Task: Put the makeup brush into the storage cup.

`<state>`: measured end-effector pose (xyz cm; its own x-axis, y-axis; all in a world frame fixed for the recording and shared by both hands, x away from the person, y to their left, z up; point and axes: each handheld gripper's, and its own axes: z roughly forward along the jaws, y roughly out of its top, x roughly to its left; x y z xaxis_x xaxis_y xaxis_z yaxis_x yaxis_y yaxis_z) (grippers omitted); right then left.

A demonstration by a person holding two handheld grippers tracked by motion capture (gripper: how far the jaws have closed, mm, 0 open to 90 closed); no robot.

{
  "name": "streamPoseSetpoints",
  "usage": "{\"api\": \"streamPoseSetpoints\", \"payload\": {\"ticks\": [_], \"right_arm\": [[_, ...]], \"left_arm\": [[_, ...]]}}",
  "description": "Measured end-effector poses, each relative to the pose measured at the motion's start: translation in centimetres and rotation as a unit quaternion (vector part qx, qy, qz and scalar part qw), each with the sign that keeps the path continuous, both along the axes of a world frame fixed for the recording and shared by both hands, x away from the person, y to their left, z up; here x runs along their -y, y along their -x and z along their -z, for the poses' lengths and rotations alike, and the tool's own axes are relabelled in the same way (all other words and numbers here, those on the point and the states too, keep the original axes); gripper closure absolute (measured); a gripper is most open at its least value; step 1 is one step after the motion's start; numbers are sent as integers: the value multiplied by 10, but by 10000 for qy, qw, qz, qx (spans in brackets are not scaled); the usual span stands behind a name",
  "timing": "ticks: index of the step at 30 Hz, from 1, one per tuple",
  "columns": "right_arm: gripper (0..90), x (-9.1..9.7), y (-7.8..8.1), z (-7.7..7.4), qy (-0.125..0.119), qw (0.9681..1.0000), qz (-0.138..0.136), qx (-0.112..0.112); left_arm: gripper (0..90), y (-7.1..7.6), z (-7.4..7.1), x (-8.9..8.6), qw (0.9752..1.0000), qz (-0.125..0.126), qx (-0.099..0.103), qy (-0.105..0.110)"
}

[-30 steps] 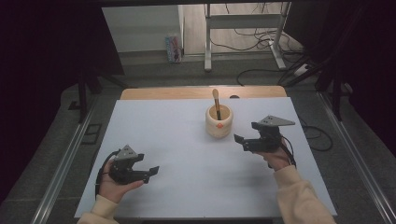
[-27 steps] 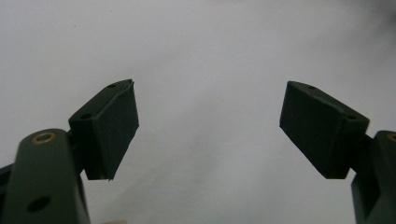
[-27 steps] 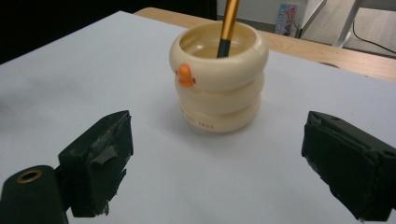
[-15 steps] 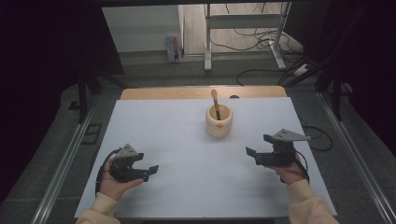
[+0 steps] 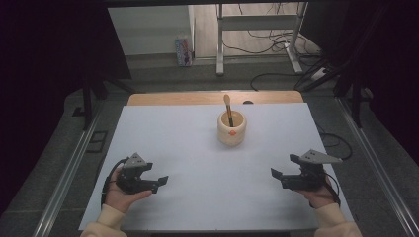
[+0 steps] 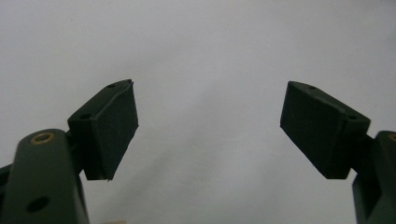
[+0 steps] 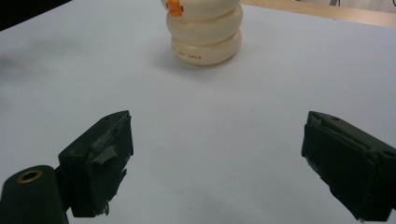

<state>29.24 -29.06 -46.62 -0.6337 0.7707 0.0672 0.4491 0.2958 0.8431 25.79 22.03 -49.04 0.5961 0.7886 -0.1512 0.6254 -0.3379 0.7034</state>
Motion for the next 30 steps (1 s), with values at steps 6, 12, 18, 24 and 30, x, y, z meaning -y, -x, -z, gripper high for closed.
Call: {"api": "streamPoseSetpoints", "payload": {"ticks": [6, 12, 18, 24, 30], "right_arm": [[98, 16, 11, 6, 122, 9999, 101, -71], [98, 27, 21, 11, 264, 9994, 191, -89], [98, 35, 25, 15, 294, 9991, 257, -136], [98, 34, 25, 16, 394, 9989, 227, -136], [98, 34, 24, 16, 390, 9989, 210, -147]], "left_arm": [[195, 1, 1, -1, 10000, 33, -4, -61], [195, 4, 3, -8, 9999, -20, -2, -132], [195, 6, 7, -12, 9999, -29, -74, -144], [195, 7, 8, -13, 9998, -25, -94, -163], [195, 8, 10, -14, 9997, -32, -142, -181]]}}
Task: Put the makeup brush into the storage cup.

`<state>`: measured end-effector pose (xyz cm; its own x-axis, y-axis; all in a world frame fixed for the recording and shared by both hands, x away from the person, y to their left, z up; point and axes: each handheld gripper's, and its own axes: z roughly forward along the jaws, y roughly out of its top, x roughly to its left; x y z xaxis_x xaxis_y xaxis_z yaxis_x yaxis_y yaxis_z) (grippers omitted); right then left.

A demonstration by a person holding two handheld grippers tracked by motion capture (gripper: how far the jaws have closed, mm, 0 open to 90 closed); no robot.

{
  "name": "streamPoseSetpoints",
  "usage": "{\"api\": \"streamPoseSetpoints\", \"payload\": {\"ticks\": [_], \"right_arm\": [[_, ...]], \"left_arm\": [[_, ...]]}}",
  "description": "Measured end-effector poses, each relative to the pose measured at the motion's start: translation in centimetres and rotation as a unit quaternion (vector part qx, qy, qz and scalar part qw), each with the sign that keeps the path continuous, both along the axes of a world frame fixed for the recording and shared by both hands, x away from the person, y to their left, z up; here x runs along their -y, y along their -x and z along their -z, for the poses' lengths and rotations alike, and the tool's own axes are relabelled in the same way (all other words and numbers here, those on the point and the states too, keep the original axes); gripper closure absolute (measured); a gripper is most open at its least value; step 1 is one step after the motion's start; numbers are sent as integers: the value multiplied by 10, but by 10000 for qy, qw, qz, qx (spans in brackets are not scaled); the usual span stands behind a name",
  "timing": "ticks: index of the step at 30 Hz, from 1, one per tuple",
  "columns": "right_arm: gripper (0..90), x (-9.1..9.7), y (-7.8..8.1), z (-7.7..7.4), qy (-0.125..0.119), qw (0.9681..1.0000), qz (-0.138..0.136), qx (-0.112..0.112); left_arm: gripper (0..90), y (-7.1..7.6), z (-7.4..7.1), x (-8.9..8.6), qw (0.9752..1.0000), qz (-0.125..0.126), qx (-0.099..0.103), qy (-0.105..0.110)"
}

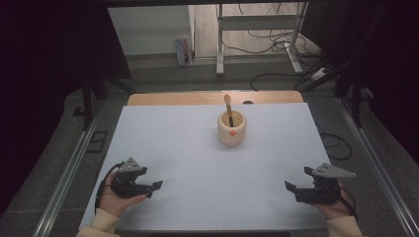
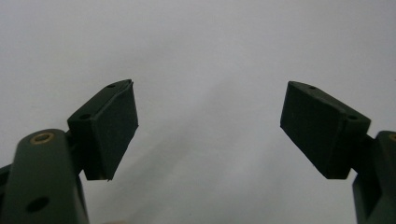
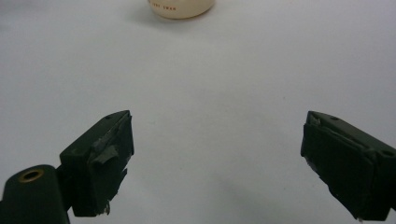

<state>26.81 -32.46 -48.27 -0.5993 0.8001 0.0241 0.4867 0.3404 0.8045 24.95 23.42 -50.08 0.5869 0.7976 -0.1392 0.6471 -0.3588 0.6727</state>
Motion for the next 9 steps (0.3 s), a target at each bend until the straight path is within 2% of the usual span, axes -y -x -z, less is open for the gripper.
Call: {"api": "streamPoseSetpoints", "payload": {"ticks": [9], "right_arm": [[99, -1, 0, 0, 19, 10000, -20, 12]], "left_arm": [[194, -1, 0, 1, 10000, 15, -14, -13]]}}
